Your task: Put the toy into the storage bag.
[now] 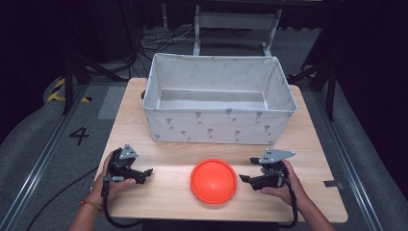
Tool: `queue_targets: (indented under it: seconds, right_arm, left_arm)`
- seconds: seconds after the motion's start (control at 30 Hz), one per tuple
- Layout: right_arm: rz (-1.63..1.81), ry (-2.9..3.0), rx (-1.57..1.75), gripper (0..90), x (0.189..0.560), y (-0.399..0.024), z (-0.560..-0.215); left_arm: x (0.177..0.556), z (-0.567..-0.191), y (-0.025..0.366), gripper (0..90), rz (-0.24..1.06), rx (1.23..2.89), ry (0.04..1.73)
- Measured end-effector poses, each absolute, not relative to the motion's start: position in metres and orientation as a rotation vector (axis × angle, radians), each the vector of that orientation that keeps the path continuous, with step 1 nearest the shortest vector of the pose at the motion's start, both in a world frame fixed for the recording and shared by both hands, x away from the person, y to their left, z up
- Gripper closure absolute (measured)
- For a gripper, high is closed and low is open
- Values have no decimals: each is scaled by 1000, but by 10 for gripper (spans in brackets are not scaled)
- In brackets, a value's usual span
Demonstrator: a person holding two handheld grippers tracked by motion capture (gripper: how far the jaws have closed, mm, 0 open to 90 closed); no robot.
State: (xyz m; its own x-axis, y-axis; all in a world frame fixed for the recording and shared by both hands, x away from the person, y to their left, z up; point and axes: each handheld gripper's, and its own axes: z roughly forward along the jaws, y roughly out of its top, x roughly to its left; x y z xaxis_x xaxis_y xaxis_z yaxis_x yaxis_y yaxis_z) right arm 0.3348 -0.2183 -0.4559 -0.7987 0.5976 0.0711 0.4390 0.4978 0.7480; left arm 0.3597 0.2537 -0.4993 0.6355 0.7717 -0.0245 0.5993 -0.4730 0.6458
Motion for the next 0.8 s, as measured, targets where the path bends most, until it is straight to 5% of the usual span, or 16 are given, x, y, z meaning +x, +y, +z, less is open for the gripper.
queue_targets:
  seconds: [0.53, 0.8]
  right_arm:
    - [1081, 2744, 767, 146, 369, -148, -494]
    - [1076, 2740, 729, 201, 361, -142, -494]
  left_arm:
    - [359, -499, 254, 5, 365, 2232, 1068]
    - [359, -499, 254, 5, 365, 2232, 1068]
